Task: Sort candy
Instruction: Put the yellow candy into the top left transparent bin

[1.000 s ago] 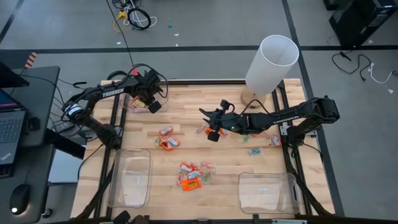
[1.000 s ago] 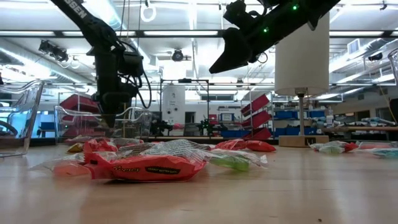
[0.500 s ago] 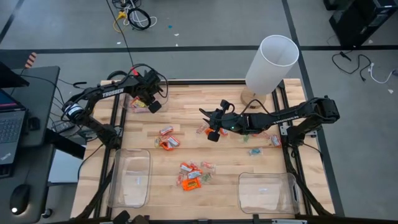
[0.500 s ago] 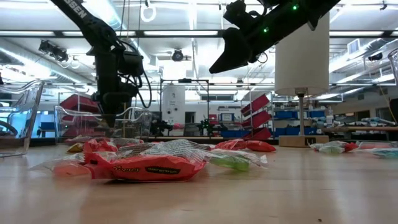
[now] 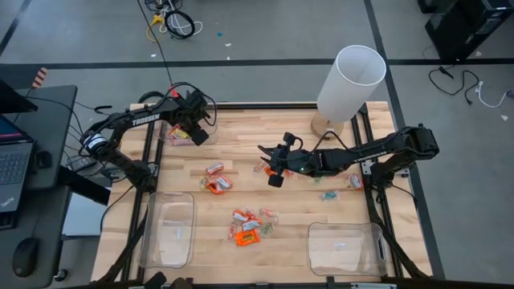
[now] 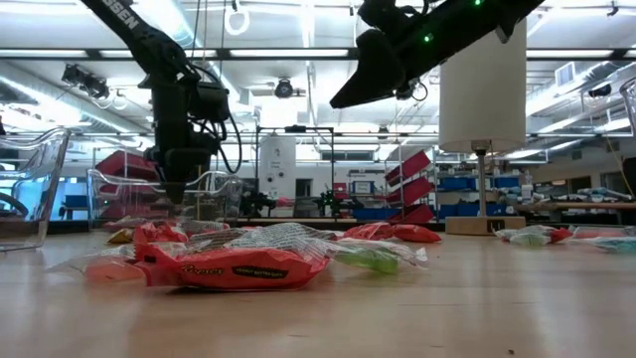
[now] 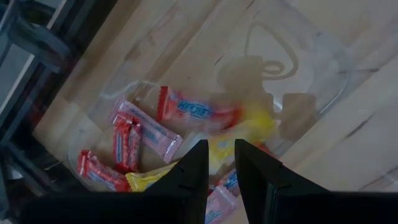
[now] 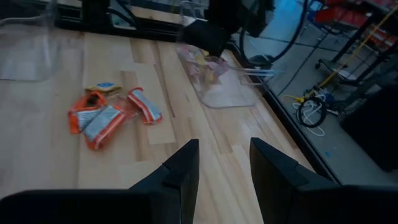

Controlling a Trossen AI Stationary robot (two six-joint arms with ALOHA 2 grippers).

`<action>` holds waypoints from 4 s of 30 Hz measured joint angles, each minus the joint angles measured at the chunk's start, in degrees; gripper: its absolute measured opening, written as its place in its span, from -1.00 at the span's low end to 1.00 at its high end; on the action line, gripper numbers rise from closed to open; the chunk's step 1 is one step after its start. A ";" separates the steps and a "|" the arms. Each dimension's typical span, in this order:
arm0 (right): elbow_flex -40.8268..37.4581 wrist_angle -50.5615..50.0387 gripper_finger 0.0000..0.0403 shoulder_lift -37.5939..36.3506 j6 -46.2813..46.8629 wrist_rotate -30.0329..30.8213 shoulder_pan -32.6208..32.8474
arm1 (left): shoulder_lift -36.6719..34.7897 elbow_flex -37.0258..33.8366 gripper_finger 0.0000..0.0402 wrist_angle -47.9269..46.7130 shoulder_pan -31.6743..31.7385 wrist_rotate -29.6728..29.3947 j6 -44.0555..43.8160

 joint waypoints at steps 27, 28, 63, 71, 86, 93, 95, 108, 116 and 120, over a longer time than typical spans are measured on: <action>7.02 -7.95 -0.36 -2.36 4.20 -13.62 10.11 | -16.91 14.75 -0.59 -9.14 -18.03 0.24 -6.23; 7.02 -9.04 -0.37 -2.36 4.89 -14.83 10.61 | -17.93 14.75 -0.59 -9.16 -19.91 0.35 -7.17; 6.95 -44.29 -0.37 -2.36 24.53 -14.91 17.02 | -6.98 14.69 -0.60 -24.10 -50.49 -4.30 -40.95; 6.91 -44.56 -0.37 -2.36 23.94 -14.51 17.29 | -3.61 13.03 -0.60 -26.96 -50.70 -4.30 -42.48; 6.91 -44.46 -0.37 -2.34 22.86 -14.49 17.05 | -3.63 0.50 -0.60 -18.52 -50.80 -2.76 -49.71; 6.91 -44.18 -0.37 -2.34 22.18 -14.49 16.90 | -3.63 -3.16 -0.60 -8.66 -50.80 -0.02 -49.73; 6.88 -44.06 -0.37 -2.34 21.32 -14.09 16.90 | -3.63 -3.67 -0.60 -8.30 -50.80 0.00 -50.25; 0.70 -28.55 -0.37 -2.34 12.98 -9.39 14.23 | -3.65 -6.68 -0.59 -8.32 -50.80 -0.04 -52.54; -2.65 -20.15 -0.37 -2.32 8.92 -8.79 11.23 | -3.53 -6.69 -0.59 -7.42 -50.80 -1.76 -52.51; -2.67 -19.43 -0.37 -2.32 8.01 -8.81 10.58 | -3.50 -6.69 -0.59 -7.16 -50.80 -2.47 -52.40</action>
